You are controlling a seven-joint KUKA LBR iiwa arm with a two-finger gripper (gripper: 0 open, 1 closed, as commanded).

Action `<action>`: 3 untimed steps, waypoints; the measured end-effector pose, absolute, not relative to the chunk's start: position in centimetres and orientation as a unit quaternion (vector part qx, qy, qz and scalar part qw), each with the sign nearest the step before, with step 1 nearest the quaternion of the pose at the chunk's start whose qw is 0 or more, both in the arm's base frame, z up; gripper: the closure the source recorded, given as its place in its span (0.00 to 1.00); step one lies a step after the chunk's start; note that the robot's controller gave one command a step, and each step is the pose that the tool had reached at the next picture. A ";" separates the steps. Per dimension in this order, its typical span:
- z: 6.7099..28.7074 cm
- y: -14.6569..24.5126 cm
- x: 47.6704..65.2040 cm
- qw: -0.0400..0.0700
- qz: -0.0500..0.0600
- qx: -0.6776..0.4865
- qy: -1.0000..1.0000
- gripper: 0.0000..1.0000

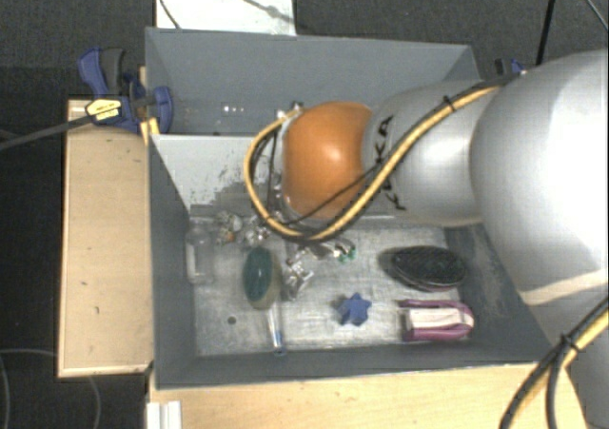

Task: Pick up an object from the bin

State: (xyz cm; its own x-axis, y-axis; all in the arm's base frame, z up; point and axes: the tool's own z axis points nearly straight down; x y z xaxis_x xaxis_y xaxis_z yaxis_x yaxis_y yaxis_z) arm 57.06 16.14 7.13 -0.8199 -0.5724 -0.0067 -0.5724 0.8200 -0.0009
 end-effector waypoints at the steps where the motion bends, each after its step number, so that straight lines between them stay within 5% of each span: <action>1: 7.4 16.2 57.3 0.007 0.001 -0.297 0.955 1.00; 2: 7.1 16.1 57.1 0.003 0.001 -0.297 0.955 0.00; 3: 7.5 16.2 57.3 0.007 0.001 -0.296 0.955 1.00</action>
Offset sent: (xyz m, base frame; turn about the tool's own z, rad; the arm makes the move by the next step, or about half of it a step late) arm 0.0000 0.0000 0.0000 0.0000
